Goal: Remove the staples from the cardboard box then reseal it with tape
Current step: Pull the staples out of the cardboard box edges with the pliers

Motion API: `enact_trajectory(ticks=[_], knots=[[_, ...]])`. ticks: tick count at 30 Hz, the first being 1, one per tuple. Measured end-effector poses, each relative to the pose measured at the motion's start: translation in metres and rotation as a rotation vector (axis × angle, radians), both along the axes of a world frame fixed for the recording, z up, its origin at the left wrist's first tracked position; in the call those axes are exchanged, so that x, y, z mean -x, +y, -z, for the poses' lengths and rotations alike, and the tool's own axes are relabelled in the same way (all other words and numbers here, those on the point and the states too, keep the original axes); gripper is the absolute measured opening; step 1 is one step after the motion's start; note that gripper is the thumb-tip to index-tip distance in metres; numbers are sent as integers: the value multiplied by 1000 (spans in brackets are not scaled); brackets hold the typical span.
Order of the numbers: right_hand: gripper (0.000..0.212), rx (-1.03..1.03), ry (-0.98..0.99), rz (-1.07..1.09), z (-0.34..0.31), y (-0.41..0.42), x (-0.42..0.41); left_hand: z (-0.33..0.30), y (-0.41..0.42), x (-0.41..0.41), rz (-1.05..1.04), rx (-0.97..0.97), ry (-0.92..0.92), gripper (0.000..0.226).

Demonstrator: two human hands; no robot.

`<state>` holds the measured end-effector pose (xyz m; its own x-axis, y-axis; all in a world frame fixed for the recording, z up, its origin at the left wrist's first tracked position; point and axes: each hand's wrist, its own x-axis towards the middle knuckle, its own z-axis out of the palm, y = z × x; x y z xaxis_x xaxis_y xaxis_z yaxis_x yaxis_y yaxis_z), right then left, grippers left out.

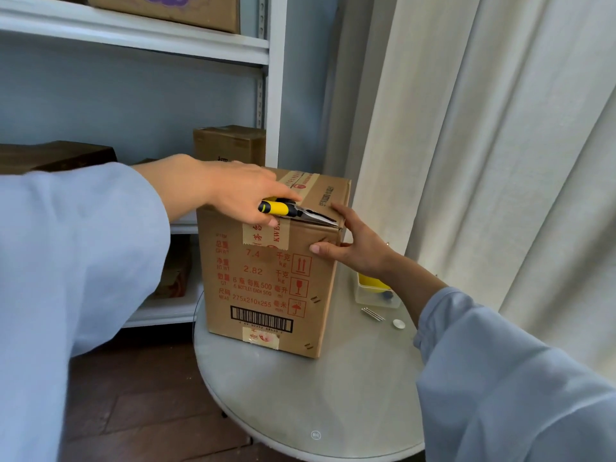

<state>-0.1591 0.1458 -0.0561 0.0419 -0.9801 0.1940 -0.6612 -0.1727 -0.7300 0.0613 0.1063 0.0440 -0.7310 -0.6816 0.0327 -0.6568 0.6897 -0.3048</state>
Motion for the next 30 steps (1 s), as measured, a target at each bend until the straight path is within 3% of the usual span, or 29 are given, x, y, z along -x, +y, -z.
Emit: enact_trajectory(ticks=[4, 12, 19, 23, 26, 30], knots=[[98, -12, -1, -2, 0, 0, -1, 4, -4, -3, -4, -66, -23, 62], [95, -10, -11, 4, -2, 0, 0, 19, 19, 4, -110, -90, 137, 48], [92, -5, -25, -5, -3, 5, -2, 62, 56, 13, -280, 106, 362, 55], [92, -10, -34, -13, -3, 5, -4, 79, 57, 15, -322, 36, 445, 64], [93, -7, -29, -20, -4, 4, -4, 61, 56, 8, -296, -112, 385, 69], [92, -6, -36, -29, -4, 5, -4, 25, 49, 1, -261, -60, 186, 67]])
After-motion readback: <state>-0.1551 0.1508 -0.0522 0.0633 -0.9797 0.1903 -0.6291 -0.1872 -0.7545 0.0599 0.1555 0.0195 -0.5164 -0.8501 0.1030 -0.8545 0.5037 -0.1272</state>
